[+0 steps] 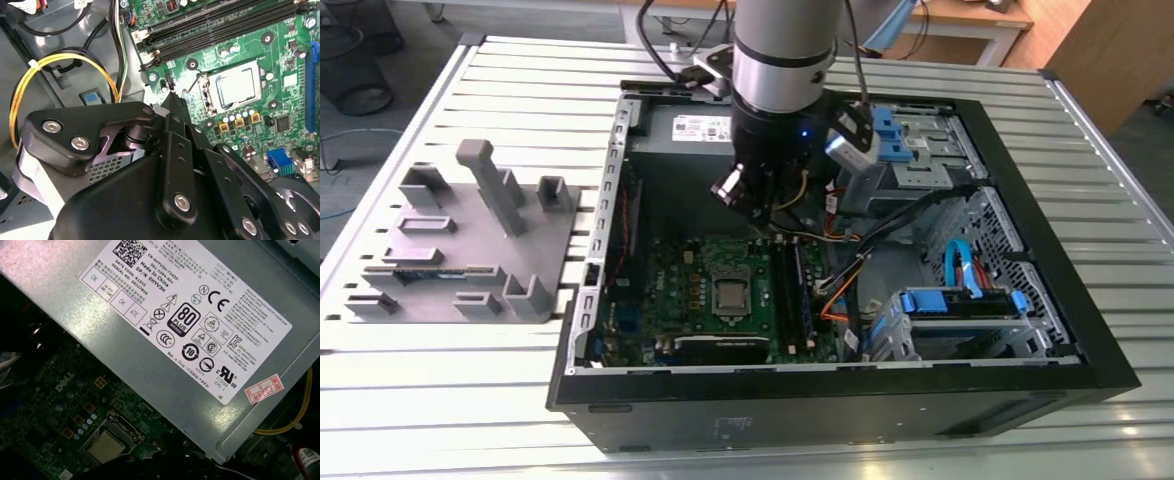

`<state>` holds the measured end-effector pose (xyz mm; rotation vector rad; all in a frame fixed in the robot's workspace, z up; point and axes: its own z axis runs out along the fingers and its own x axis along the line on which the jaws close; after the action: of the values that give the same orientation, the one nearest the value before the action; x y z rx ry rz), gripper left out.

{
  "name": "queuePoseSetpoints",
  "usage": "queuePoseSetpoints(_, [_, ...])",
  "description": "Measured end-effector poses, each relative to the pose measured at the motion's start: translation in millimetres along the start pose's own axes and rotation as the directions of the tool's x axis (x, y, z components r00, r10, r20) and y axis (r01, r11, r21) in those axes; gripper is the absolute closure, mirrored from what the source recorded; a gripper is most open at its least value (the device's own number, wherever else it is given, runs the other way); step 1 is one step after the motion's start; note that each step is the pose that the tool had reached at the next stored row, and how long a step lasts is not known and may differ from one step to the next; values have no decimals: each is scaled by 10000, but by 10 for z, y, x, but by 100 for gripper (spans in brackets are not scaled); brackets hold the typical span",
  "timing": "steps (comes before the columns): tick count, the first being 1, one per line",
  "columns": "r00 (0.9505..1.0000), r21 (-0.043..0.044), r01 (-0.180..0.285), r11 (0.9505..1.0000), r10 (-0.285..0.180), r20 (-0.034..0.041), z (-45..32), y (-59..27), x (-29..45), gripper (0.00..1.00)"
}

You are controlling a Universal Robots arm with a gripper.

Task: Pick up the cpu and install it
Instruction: 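Install the first cpu locking lever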

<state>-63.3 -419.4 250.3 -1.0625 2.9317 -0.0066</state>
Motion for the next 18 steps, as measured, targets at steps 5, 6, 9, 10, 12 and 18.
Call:
queuePoseSetpoints(5, [9997,5,-225,9997,225,-2,9,48,32,89])
queuePoseSetpoints(6, [9996,6,-272,9996,272,-5,12,59,40,89])
queuePoseSetpoints(9, [9989,11,-464,9989,464,-6,31,83,56,89])
queuePoseSetpoints(10, [9985,12,-543,9985,543,-8,41,87,58,89])
queuePoseSetpoints(12, [9979,14,-651,9979,651,-6,47,100,54,89])
queuePoseSetpoints(18, [9969,7,-784,9969,784,-24,2,101,52,89])
